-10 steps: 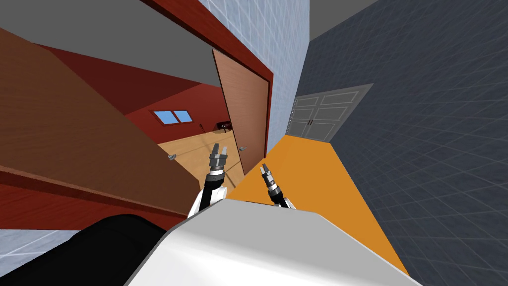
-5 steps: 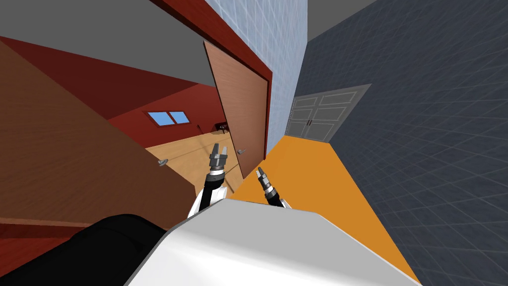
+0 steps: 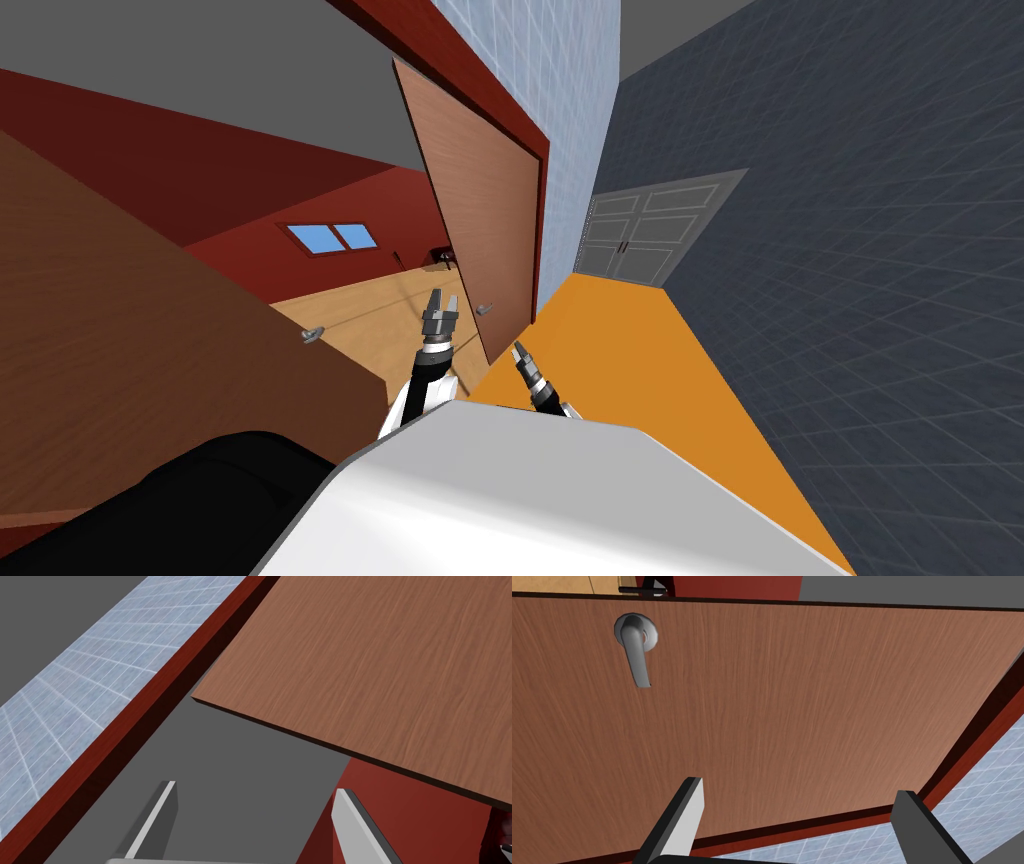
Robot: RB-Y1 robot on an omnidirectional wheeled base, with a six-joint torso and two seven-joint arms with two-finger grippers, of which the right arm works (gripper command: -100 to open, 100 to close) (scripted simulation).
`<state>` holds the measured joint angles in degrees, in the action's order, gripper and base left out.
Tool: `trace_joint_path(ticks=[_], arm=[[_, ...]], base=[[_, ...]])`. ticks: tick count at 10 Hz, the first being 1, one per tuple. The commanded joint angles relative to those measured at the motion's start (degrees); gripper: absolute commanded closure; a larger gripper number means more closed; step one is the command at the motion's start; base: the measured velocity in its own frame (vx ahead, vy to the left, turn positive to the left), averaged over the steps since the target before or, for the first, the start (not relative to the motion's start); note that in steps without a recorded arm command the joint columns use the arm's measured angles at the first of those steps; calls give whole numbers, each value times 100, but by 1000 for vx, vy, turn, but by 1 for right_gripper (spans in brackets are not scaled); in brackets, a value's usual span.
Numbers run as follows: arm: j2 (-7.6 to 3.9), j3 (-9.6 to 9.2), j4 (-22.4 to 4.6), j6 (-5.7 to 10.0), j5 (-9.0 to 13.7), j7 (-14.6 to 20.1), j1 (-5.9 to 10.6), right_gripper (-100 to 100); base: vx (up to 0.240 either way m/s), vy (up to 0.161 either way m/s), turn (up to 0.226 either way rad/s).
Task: Push the door open
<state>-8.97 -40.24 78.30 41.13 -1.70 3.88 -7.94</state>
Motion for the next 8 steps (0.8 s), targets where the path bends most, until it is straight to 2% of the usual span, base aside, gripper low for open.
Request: trace_joint_path(ticks=[1, 3, 5, 8], arm=[[7, -139, -213, 43, 9, 22, 91, -100], [-7, -365, -498, 67, 27, 74, 229, -100], [-15, -479, -641, 80, 36, 100, 298, -100], [-31, -795, -1039, 115, 62, 173, 491, -100]], base=[[106, 34, -26], [185, 41, -53], [138, 35, -22], [163, 25, -42]])
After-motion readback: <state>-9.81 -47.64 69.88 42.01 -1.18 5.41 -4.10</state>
